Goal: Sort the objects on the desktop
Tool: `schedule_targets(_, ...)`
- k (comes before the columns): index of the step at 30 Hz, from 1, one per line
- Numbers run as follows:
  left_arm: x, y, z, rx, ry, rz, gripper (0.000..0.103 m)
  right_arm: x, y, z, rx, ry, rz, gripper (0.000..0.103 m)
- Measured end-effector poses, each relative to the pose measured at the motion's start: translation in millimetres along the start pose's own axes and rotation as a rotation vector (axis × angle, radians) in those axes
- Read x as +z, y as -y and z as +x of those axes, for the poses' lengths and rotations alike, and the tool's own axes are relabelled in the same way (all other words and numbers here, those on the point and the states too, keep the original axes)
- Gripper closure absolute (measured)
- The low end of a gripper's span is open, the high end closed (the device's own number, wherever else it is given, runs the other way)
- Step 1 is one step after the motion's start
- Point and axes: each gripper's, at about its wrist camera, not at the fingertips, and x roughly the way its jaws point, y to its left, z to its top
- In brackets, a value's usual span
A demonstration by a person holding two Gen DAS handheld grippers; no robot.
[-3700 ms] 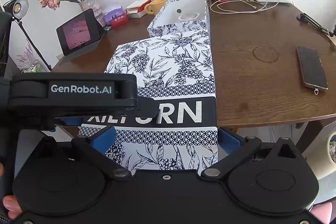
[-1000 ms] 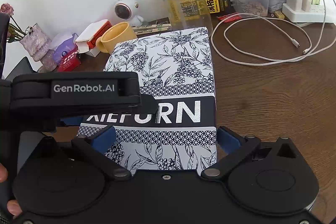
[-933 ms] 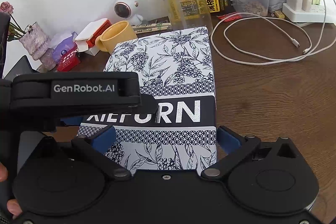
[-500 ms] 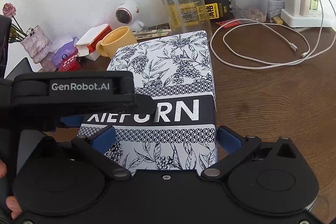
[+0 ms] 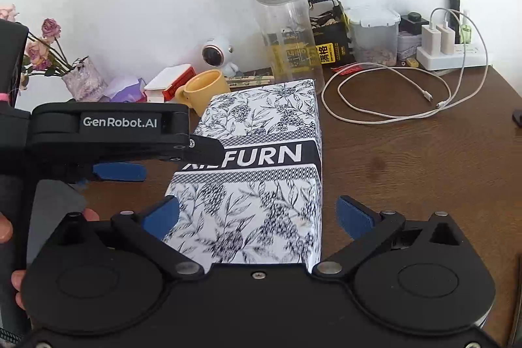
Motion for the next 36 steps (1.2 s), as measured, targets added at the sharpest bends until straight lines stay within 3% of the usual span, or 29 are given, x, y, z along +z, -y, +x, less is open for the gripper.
schedule_targets(11,-120,9,-136,0.084,0.095,-0.004,0.0,-83,-76,-127,0.072,0.039,-0.093,0.0)
schedule_targets(15,-150,5,-167,0.116,0.112,-0.01,0.0,-110,-91,-152,0.092,0.04,-0.099,0.0)
schedule_targets(17,-162,1,-180,0.129,0.122,-0.011,0.0,-121,-78,-164,0.094,0.04,-0.097,0.0)
schedule_targets(25,-196,-31,-219,0.151,0.137,0.015,0.0,-153,-93,-188,0.084,0.031,-0.085,0.0)
schedule_targets(36,-210,-94,-235,0.149,0.115,0.102,0.0,-190,-156,-184,0.024,0.007,-0.088,0.0)
